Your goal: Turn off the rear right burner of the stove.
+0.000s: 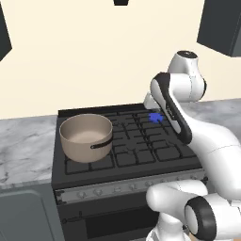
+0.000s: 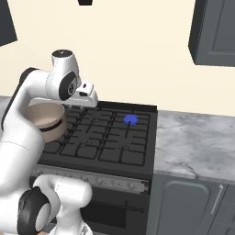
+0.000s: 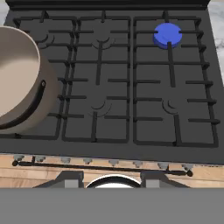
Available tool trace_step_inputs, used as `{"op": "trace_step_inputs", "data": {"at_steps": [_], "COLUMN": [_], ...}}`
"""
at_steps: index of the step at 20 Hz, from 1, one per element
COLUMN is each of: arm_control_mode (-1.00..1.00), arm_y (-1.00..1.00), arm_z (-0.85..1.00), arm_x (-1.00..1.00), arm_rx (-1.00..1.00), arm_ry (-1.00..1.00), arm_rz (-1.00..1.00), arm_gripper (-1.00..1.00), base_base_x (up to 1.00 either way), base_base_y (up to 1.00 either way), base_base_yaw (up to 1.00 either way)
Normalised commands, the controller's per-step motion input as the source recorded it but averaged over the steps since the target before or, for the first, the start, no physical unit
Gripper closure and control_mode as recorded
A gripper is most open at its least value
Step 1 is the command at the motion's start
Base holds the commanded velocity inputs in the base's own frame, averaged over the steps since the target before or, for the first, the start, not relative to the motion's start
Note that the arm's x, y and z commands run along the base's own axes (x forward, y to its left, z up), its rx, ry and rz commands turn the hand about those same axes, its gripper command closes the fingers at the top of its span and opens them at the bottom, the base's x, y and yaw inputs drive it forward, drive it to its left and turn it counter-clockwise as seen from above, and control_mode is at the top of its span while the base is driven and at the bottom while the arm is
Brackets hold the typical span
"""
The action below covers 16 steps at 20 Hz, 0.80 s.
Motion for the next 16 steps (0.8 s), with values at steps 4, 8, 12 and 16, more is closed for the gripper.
{"op": "trace_step_inputs", "data": {"at_steps": [4, 8, 12, 16], "arm_control_mode": [-1.00, -1.00, -1.00, -1.00], "arm_y": [-0.06, -0.32, -0.49, -0.56], "arm_z": [-0.08, -0.25, -0.31, -0.34], "arm_x": [-0.41, -0.69, -0.55, -0.17], "arm_rx": [0.00, 0.00, 0.00, 0.00], "arm_ry": [-0.02, -0.09, -0.05, -0.01], "arm_rz": [0.00, 0.01, 0.09, 0.22], "arm_gripper": [-1.00, -1.00, -1.00, -1.00], "base_base_x": [0.00, 0.00, 0.00, 0.00], "base_base_y": [0.00, 0.00, 0.00, 0.00], "base_base_yaw": [0.00, 0.00, 0.00, 0.00]}}
